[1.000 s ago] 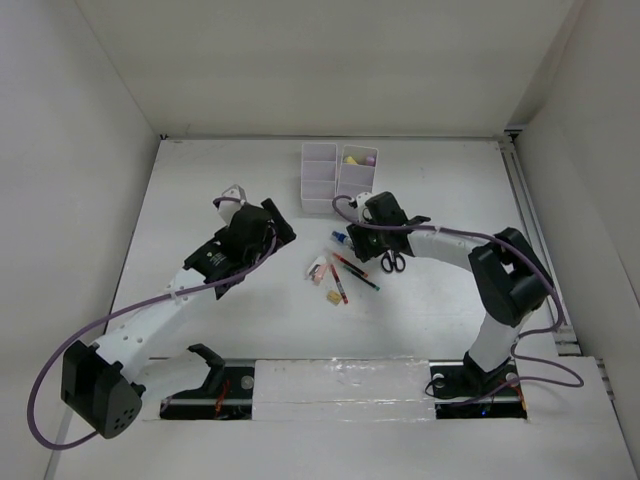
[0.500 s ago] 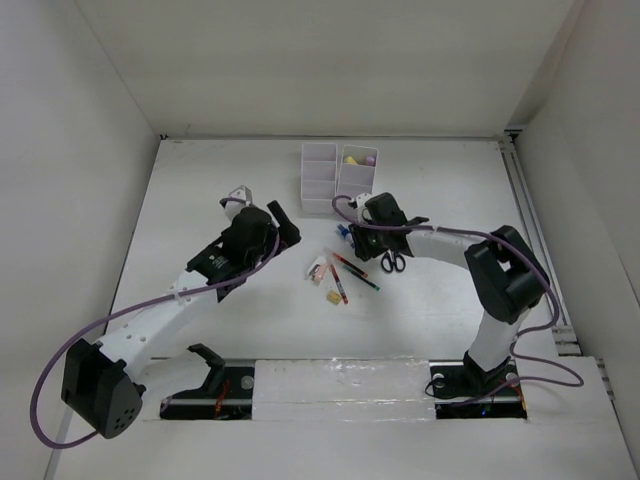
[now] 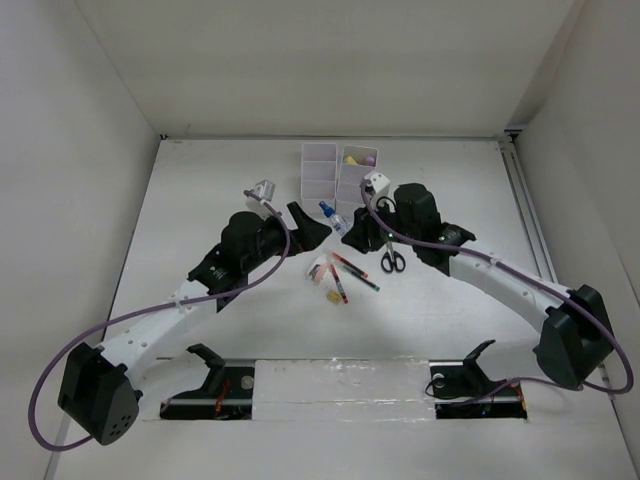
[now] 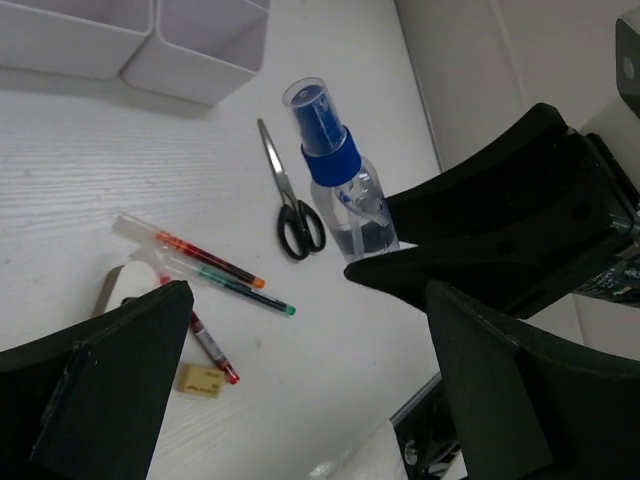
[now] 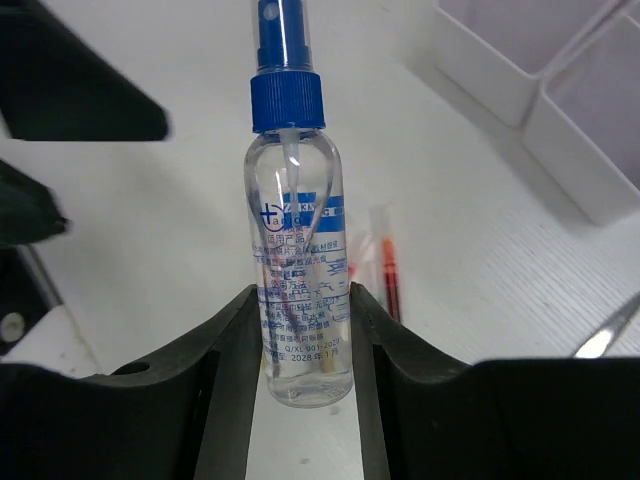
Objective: Sort the stationery into containers
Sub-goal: Pick up the stationery from the center of the board, then place the stationery in the storage box.
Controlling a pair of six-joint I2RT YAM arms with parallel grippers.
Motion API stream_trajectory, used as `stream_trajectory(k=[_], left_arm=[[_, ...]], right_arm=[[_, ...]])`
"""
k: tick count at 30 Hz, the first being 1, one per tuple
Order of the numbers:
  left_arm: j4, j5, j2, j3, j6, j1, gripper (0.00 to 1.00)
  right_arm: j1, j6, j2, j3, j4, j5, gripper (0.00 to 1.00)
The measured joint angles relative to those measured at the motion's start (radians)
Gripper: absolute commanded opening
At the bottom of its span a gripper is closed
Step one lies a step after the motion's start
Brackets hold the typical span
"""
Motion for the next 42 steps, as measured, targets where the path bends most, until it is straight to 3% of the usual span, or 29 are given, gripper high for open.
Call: stream_trajectory(k=[4, 7, 15, 16, 17, 19, 20, 21, 22, 23, 27, 31, 36, 42], left_arm=[[0.088, 0.076, 0.000, -0.020, -0.003, 0.000, 0.99], [0.138, 0.114, 0.000, -0.021, -0.006, 0.000, 0.91], [0.209, 0.161, 0.014, -0.022, -0.028, 0.000, 0.44], [0.212, 0.163, 0.015, -0.022, -0.030, 0.000, 0.36], [0.214, 0.166, 0.015, -0.023, -0.034, 0.000, 0.20], [0.234, 0.175, 0.015, -0.022, -0.041, -0.003, 0.04], [0.236, 0.177, 0.015, -0.022, -0.042, -0.003, 0.00], [0.236, 0.172, 0.015, -0.022, -0.043, -0.003, 0.00], [0.236, 0.166, 0.016, -0.022, -0.044, -0.003, 0.00], [0.231, 0.159, 0.016, -0.018, -0.041, -0.003, 0.00], [0.129, 0.049, 0.077, 0.068, 0.018, -0.005, 0.00], [0.058, -0.136, 0.206, 0.231, 0.100, -0.005, 0.00], [0.066, -0.353, 0.410, 0.429, 0.180, 0.008, 0.00], [0.076, -0.520, 0.670, 0.598, 0.255, 0.027, 0.00]], right_arm=[[0.045, 0.033, -0.033, 0.000, 0.024, -0.070, 0.00], [0.071, 0.056, -0.048, 0.000, 0.046, -0.104, 0.00], [0.089, 0.118, -0.057, 0.000, 0.123, -0.169, 0.00], [0.089, 0.123, -0.057, 0.000, 0.132, -0.173, 0.00], [0.090, 0.129, -0.057, 0.000, 0.137, -0.175, 0.00], [0.091, 0.136, -0.052, 0.000, 0.141, -0.182, 0.05], [0.091, 0.140, -0.050, 0.000, 0.145, -0.185, 0.16], [0.091, 0.143, -0.050, 0.000, 0.151, -0.186, 0.33], [0.090, 0.146, -0.049, 0.000, 0.159, -0.187, 0.86], [0.090, 0.158, -0.048, 0.000, 0.163, -0.186, 1.00], [0.087, 0.167, -0.064, -0.010, 0.196, -0.166, 1.00], [0.040, 0.190, -0.166, -0.076, 0.172, -0.031, 1.00], [-0.009, 0.207, -0.325, -0.140, 0.103, 0.116, 1.00], [-0.012, 0.198, -0.436, -0.170, 0.052, 0.163, 1.00]])
